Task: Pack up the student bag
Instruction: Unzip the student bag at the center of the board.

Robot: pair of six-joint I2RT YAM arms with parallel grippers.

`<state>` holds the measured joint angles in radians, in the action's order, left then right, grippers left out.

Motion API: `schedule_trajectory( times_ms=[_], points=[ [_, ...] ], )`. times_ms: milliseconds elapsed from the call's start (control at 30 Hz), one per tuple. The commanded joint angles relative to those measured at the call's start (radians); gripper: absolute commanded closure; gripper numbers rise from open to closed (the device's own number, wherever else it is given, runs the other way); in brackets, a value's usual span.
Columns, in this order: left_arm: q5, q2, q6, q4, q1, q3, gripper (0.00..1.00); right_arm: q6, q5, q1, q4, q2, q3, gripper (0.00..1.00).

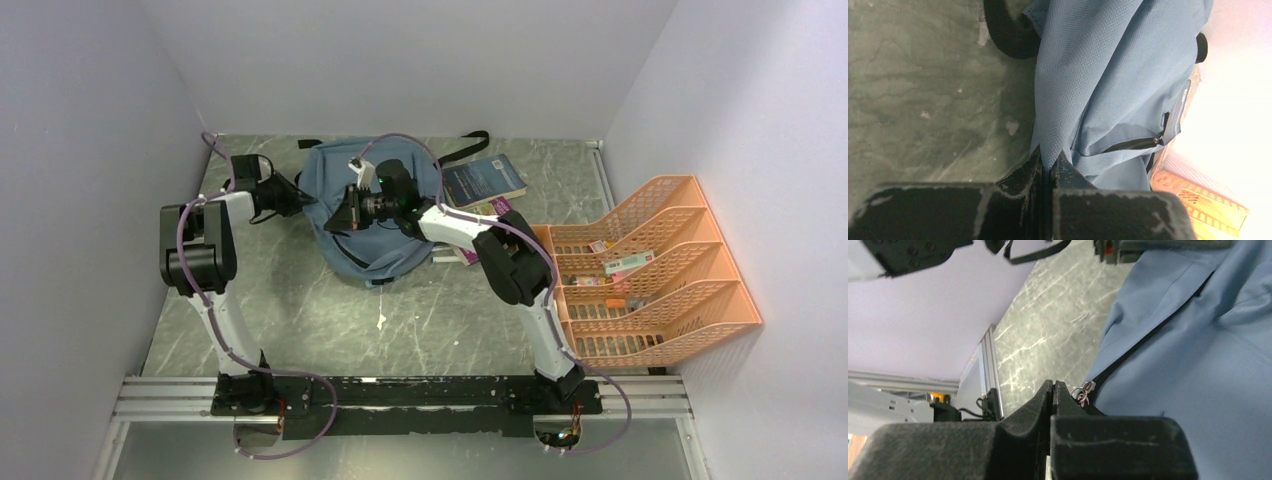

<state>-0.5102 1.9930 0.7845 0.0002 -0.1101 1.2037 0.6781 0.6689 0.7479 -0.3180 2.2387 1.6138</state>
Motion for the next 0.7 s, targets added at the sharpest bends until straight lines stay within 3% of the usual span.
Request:
schedule_trajectory(
  times_ms=[0, 233, 400, 433, 600, 667],
  points=[
    [0.028, 0.057, -0.016, 0.074, -0.023, 0.054, 0.95, -0.041, 0.122, 0.026, 0.036, -0.08, -0.057, 1.0],
    [0.0, 0.085, -0.041, 0.071, -0.023, 0.083, 0.95, -0.089, 0.12, 0.027, 0.069, -0.137, -0.129, 1.0],
    [-0.011, 0.063, -0.07, 0.065, -0.001, 0.079, 0.95, -0.111, -0.012, 0.015, 0.172, -0.089, -0.022, 1.0],
    [-0.009, 0.058, -0.079, 0.05, 0.006, 0.084, 0.9, -0.107, -0.026, 0.01, 0.178, -0.069, 0.005, 1.0],
    [0.001, -0.033, -0.077, 0.007, 0.015, 0.017, 0.31, -0.012, -0.063, -0.042, 0.15, 0.031, 0.1, 1.0],
    [0.049, -0.108, -0.086, -0.035, 0.012, -0.039, 0.2, 0.001, -0.055, -0.056, 0.149, 0.07, 0.139, 1.0]
  ],
)
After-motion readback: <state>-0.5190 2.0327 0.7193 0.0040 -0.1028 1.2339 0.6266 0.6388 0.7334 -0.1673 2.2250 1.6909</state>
